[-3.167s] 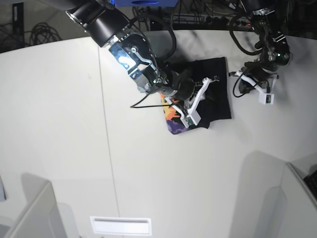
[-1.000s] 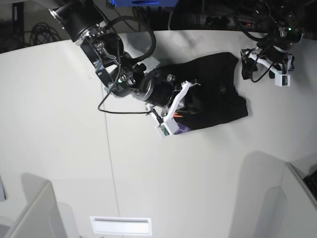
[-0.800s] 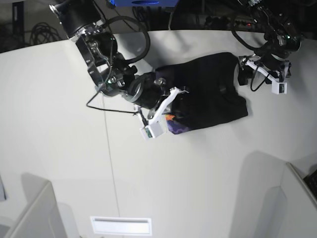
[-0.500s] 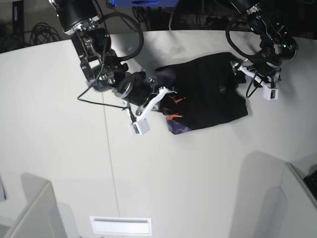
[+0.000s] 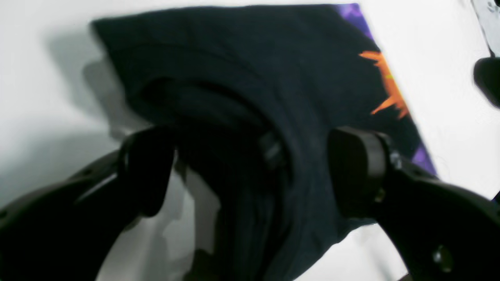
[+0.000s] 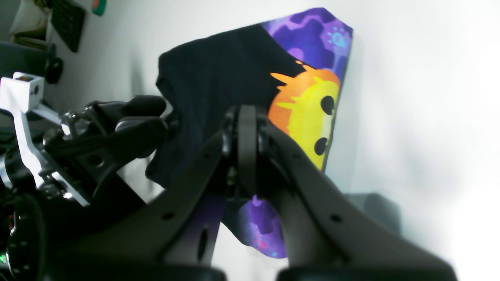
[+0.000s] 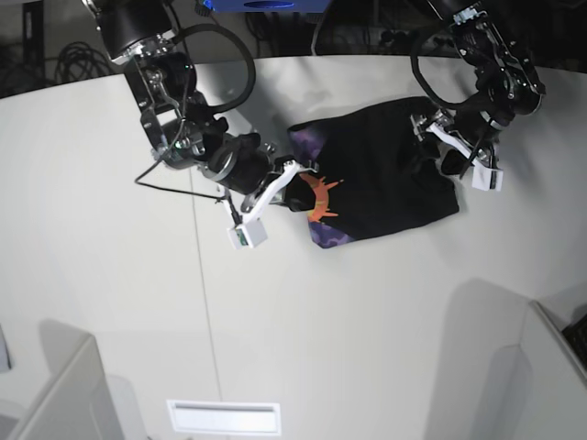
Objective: Fold the T-shirt properly
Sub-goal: 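Lift and flip the folded bundle with the right gripper, exposing the sun print, then grasp the bundle with the left gripper and rotate it upright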
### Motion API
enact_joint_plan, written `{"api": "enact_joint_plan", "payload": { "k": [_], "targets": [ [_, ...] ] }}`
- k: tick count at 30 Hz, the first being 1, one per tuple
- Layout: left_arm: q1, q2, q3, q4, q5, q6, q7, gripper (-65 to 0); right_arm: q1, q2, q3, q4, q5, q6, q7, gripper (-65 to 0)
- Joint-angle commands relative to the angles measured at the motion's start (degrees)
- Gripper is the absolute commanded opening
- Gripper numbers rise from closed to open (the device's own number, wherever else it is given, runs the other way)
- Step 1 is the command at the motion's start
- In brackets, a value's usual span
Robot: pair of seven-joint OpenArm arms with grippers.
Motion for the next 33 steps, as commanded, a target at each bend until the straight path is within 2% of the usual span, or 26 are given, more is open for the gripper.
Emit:
{"api": "enact_joint_plan", "payload": {
  "k": [1,7,12,14,16,20,23,27,30,33],
  "targets": [
    [-0.8,-0.2,0.3,-0.4,-1.0,-0.5,-0.5,-5.8,1.1,-0.3,0.2,1.0,0.8,0.4,1.0,-65.0],
    [-3.7,-0.1,0.8,-6.5,-0.9,-0.5,-0.5,-5.8,1.0,-0.3,0.3,1.0,0.8,0.4,1.4,-65.0],
    [-5.7,-0.3,5.5,-10.6,-0.8,-0.5,-0.6,-5.8,0.4,-0.2,0.3,0.9,0.7,0.4,1.4,-65.0],
    [-5.7,-0.3,6.1,-10.9,-0.8,-0.5,-0.6,-6.3,-0.6,0.4,2.5,0.9,0.7,0.4,1.5,-65.0],
    [-5.6,-0.3,5.9,-10.9,-0.7,-0.5,-0.6,-13.2,-1.9,0.5,5.2,0.9,0.8,0.4,1.5,-65.0],
    [-5.9,-0.4,6.0,-10.9,4.7,-0.5,-0.6,-46.2,-4.8,0.8,12.4,1.4,1.1,0.5,1.4,-65.0],
    [-6.6,-0.2,6.1,-10.8,9.1,-0.5,-0.4,-64.7,-6.6,0.8,17.1,1.4,1.1,0.6,1.3,-65.0],
    [-7.5,-0.6,7.6,-10.4,13.0,-0.5,-0.4,-65.0,-9.1,0.8,22.2,1.4,1.1,1.0,1.4,-65.0],
    [-7.7,-4.2,13.2,-10.3,14.2,-0.5,-0.5,-65.0,-11.0,0.7,26.6,1.4,1.1,5.1,1.3,-65.0],
    [-8.9,-6.7,18.5,-10.3,14.4,-0.5,-0.6,-65.0,-12.8,0.6,29.8,1.4,1.1,7.5,1.3,-65.0]
  ]
}}
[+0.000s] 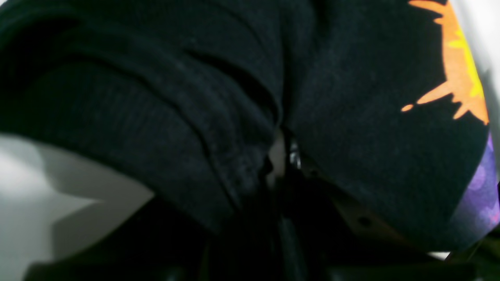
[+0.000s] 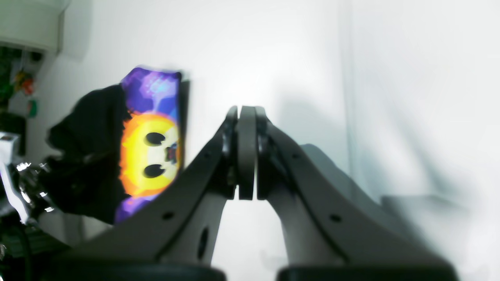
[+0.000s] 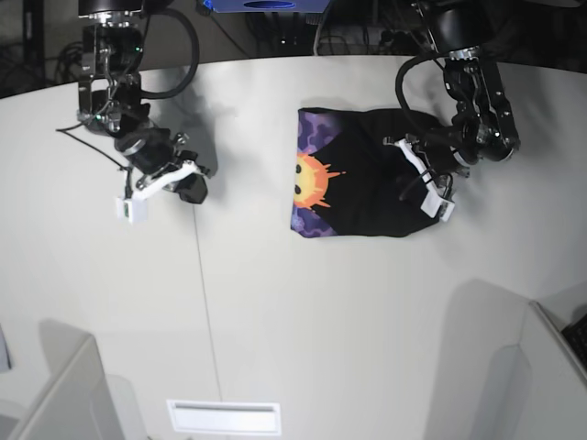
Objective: Fold the T-shirt properly
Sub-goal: 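Grasp the bundle with the left gripper and rotate it upright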
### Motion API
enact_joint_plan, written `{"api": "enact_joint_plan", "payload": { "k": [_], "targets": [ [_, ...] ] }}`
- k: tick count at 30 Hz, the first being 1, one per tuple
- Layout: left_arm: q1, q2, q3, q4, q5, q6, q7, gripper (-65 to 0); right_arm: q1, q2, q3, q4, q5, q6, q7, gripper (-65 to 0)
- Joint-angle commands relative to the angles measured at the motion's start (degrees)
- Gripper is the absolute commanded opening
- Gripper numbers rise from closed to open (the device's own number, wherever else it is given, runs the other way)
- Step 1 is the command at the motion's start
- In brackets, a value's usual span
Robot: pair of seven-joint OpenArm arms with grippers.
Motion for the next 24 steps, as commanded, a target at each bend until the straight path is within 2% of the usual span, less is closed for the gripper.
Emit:
{"api": "enact_joint_plan", "payload": {
  "k": [1,7,14,18,21,24],
  "targets": [
    [-1.0,-1.1,2.2,0.5,2.1,0.0,1.1,-65.0,-0.3,0.3,1.1,1.1,0.9,1.3,0.8,-65.0],
    [-5.0,-7.5,14.0,0.3,2.1,0.0,1.1,-65.0,-3.4,0.3,2.9,1.1,0.9,1.5,0.9,-65.0],
    [-12.5,-12.6,29.8,-0.1,2.1,0.0,1.1,-65.0,-5.1,0.3,3.0,1.1,0.9,1.4,1.0,-65.0],
    [-17.7,-12.9,39.6,-0.1,2.2,0.0,1.1,-65.0,-6.9,-1.0,6.5,1.2,0.6,1.4,1.0,-65.0],
    [-21.6,-12.9,47.0,-0.1,2.2,0.0,1.1,-65.0,-8.0,-2.5,11.7,1.3,0.6,1.4,0.6,-65.0],
    [-25.3,-12.8,54.8,-0.1,2.2,0.0,0.9,-65.0,-9.3,-2.6,15.0,1.3,0.6,1.4,0.6,-65.0]
  ]
}}
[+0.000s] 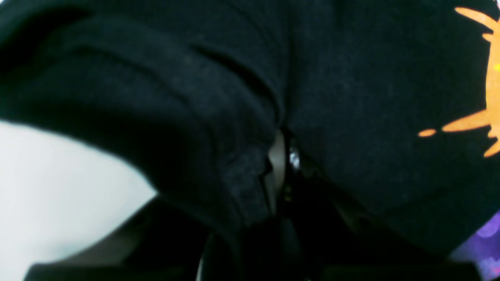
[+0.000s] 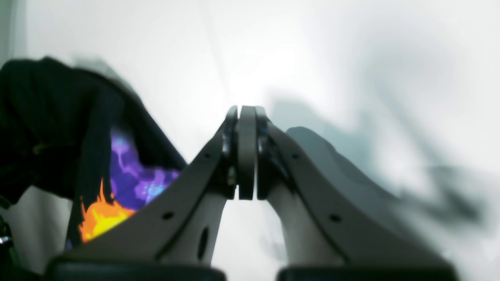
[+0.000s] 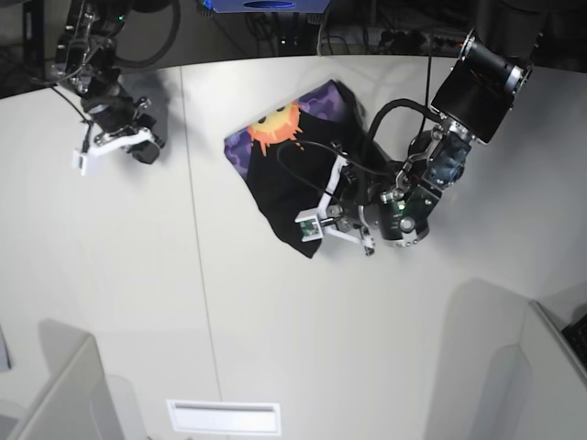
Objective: Fold the T-shirt properly
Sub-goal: 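Grasp the bundle with the left gripper and rotate it upright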
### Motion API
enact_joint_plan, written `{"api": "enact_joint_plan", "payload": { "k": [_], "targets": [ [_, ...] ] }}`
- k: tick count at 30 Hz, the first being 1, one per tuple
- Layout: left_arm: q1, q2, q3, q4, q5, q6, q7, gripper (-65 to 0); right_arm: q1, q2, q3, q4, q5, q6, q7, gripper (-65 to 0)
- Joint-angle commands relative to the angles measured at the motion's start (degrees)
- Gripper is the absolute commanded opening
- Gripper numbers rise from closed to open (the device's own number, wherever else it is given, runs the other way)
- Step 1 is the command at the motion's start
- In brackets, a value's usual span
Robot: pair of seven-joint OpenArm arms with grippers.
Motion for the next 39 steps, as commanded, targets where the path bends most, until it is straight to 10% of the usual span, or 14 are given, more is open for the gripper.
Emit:
{"api": "enact_joint_plan", "payload": {
  "k": [1,19,39],
  "targets": [
    [-2.5,0.1,2.1,0.9,-0.6,-0.5,-1.7,-65.0,-0.7,0.3,1.4,1.2,0.8,0.4,0.8,-65.0],
    [-6.9,-0.4,19.8,-2.8,21.4,-0.5,-20.2,-65.0,-2.8,-2.0,5.3,1.0,0.7,0.3,0.8,-65.0],
    [-9.2,2.0,22.7,-2.8,22.5,-0.5,-20.5,-65.0,-3.0,-2.2,5.4,1.0,0.7,0.3,0.8,-65.0]
  ]
}}
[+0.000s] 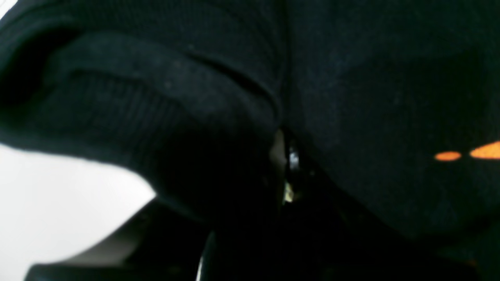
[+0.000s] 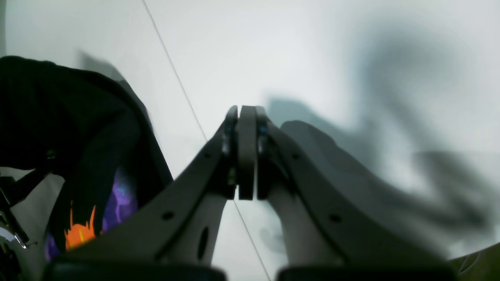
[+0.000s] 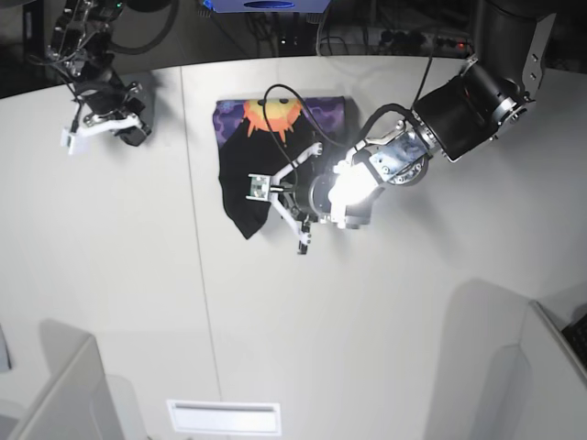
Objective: Fold the T-shirt properly
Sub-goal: 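Grasp the bundle with the left gripper and rotate it upright, then tuck and flatten the bundle's lower edge with the left gripper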
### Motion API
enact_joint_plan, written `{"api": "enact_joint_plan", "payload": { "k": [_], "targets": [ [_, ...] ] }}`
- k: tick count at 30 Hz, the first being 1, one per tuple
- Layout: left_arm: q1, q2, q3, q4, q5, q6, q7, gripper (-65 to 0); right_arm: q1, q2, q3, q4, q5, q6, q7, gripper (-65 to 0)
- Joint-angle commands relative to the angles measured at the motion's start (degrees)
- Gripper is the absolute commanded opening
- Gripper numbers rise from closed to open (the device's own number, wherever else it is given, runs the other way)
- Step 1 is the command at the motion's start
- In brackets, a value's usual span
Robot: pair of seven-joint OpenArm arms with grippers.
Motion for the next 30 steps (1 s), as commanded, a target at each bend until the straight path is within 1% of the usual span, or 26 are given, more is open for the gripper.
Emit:
{"api": "enact_joint_plan", "payload": {
  "k": [1,5,7,13,18,30],
  "targets": [
    [-1.6,0.3,0.7,0.5,0.3,0.1,0.3,-65.0,-0.2,0.5,0.4,1.0,0.8,0.3,0.9,-65.0],
    [-1.6,0.3,0.9,0.5,0.2,0.1,0.5,-65.0,-0.2,0.4,0.4,1.0,0.8,0.3,0.9,-65.0],
    [-1.6,0.1,0.9,0.7,-0.1,0.1,0.7,-65.0,-0.7,-0.2,0.4,1.0,0.8,0.3,1.0,-65.0],
    [-1.0,0.0,0.6,0.9,-0.2,0.1,0.9,-65.0,-0.9,-0.2,0.4,1.0,0.8,0.3,1.0,-65.0],
    [1.9,0.0,-4.3,1.0,0.3,0.1,1.9,-65.0,-0.9,-0.2,0.4,1.0,0.8,0.3,1.1,-65.0],
    [0.9,0.3,-4.5,0.9,0.4,0.1,1.7,-65.0,-0.7,-0.2,0.2,1.0,0.8,0.3,1.0,-65.0]
  ]
}}
